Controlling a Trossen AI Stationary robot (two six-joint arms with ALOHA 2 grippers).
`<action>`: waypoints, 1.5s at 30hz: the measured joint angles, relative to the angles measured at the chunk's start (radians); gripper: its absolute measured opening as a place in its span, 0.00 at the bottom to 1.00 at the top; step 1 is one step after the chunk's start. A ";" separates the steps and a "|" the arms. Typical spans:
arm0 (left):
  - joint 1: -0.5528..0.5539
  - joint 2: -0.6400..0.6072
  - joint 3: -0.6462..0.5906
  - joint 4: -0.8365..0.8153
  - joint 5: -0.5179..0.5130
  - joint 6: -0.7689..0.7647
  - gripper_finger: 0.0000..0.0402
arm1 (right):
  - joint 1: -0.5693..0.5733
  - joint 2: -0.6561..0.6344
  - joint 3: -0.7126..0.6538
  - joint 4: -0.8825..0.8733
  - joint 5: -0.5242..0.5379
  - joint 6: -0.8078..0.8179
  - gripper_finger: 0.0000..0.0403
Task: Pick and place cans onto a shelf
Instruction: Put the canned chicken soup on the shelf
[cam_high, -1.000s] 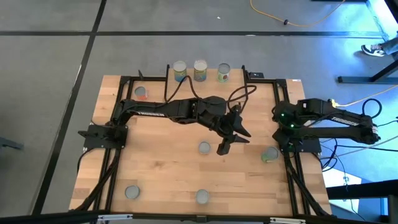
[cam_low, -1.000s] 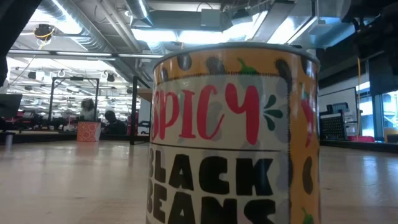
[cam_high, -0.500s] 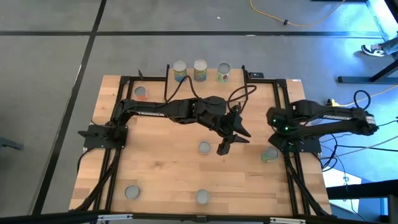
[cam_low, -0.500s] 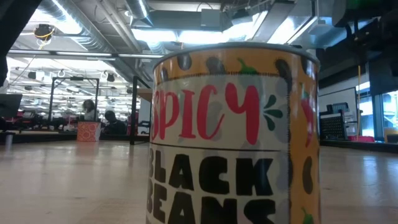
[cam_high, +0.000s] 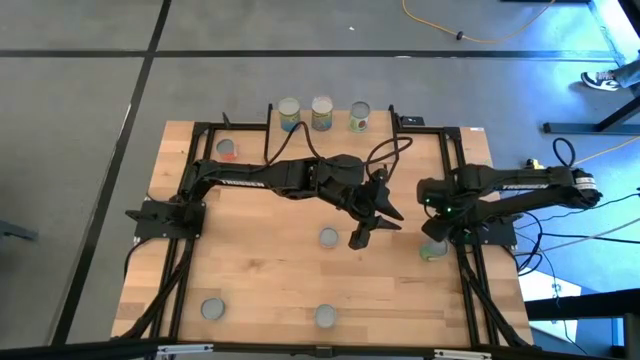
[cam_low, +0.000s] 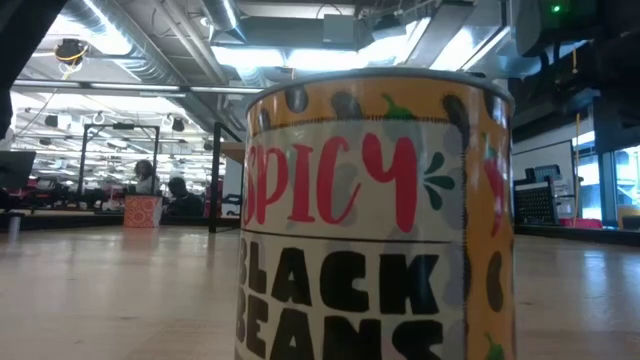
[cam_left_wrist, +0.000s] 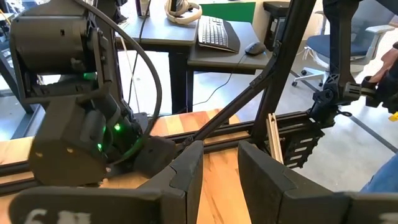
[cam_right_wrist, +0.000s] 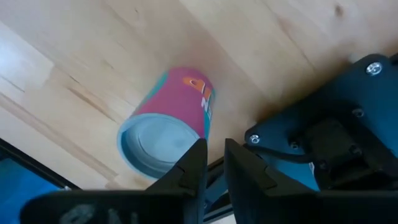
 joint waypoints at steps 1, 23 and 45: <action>0.000 0.000 0.000 0.000 0.000 0.000 0.23 | 0.004 0.011 0.000 0.000 0.000 -0.001 0.14; 0.000 0.000 0.000 0.000 0.000 0.000 0.23 | 0.084 0.176 0.004 0.075 -0.005 -0.035 0.14; 0.000 0.000 0.000 0.000 0.000 0.007 0.23 | 0.085 0.209 -0.003 0.105 0.030 -0.186 0.14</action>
